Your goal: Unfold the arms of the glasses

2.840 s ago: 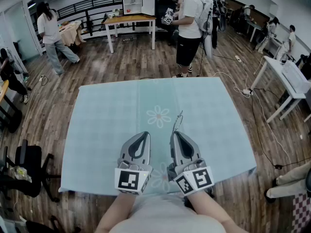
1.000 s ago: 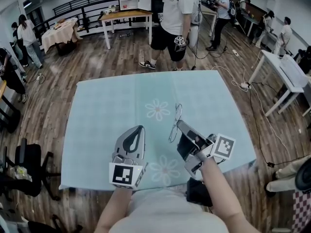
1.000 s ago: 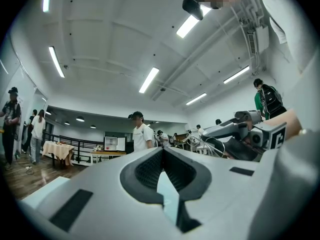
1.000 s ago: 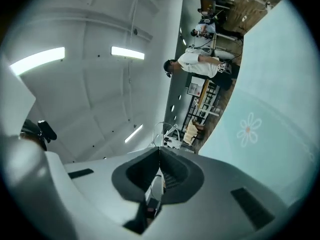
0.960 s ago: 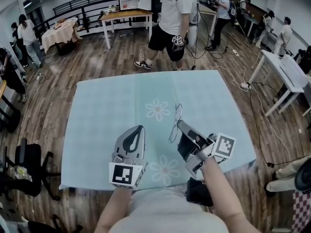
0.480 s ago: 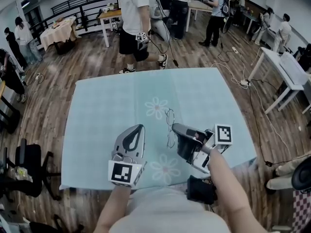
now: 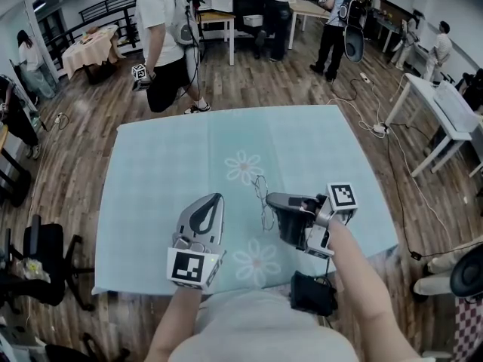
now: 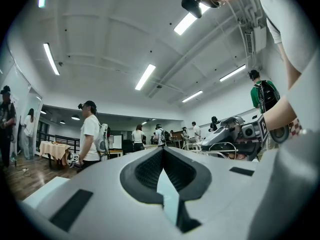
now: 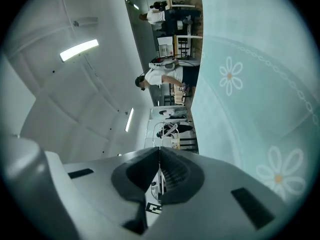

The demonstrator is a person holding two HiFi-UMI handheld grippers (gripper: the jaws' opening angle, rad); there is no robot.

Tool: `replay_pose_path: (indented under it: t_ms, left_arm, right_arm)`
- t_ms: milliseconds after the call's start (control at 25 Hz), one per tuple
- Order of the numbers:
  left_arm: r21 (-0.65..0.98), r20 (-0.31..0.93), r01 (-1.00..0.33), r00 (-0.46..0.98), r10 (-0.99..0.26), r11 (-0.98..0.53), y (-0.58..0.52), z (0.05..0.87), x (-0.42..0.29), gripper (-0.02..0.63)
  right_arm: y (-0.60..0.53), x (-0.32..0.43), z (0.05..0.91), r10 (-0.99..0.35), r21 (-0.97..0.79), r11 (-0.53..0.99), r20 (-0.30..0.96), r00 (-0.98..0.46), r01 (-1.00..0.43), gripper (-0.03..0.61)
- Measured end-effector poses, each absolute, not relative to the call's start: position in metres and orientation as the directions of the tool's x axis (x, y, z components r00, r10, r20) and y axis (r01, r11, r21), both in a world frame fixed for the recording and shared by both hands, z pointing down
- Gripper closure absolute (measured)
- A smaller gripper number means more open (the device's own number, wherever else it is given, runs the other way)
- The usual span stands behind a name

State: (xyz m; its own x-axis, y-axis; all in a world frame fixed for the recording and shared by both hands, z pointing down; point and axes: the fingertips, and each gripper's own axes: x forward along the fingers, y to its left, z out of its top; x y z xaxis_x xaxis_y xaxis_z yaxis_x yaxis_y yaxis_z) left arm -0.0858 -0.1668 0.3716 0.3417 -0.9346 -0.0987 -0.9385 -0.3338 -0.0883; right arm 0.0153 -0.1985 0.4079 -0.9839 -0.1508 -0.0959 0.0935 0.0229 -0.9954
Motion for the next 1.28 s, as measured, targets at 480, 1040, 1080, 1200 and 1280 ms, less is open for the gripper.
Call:
replay_pose_path:
  t_ms: [480,1040,1080,1200,1280]
  left_arm:
    - [-0.117,-0.045,-0.866,0.494,-0.868,-0.487,-0.163,0.390,-0.069,0.604]
    - [-0.420,0.075,-0.685,0.627,-0.775,-0.595,-0.166,0.396,-0.064,0.433]
    - [-0.438,0.080,-0.674,0.630,-0.772,-0.595,-0.166,0.397,-0.065,0.442]
    - [-0.497,0.113,-0.628,0.638,-0.762,-0.599,-0.169,0.402,-0.064,0.449]
    - [-0.532,0.135,-0.592,0.647,-0.751,-0.605,-0.170,0.403,-0.061,0.485]
  right_arm:
    - [-0.189,0.015,0.406,-0.112,-0.992,0.038,-0.120,-0.986,0.117,0.568]
    - [-0.183,0.011,0.398,-0.083,-0.991,0.039,-0.130,-0.988,0.127,0.568]
    - [-0.183,0.010,0.398,-0.081,-0.991,0.040,-0.131,-0.988,0.128,0.568]
    - [-0.181,0.010,0.398,-0.075,-0.990,0.043,-0.135,-0.988,0.132,0.568]
    - [-0.181,0.011,0.399,-0.075,-0.990,0.041,-0.136,-0.988,0.133,0.568]
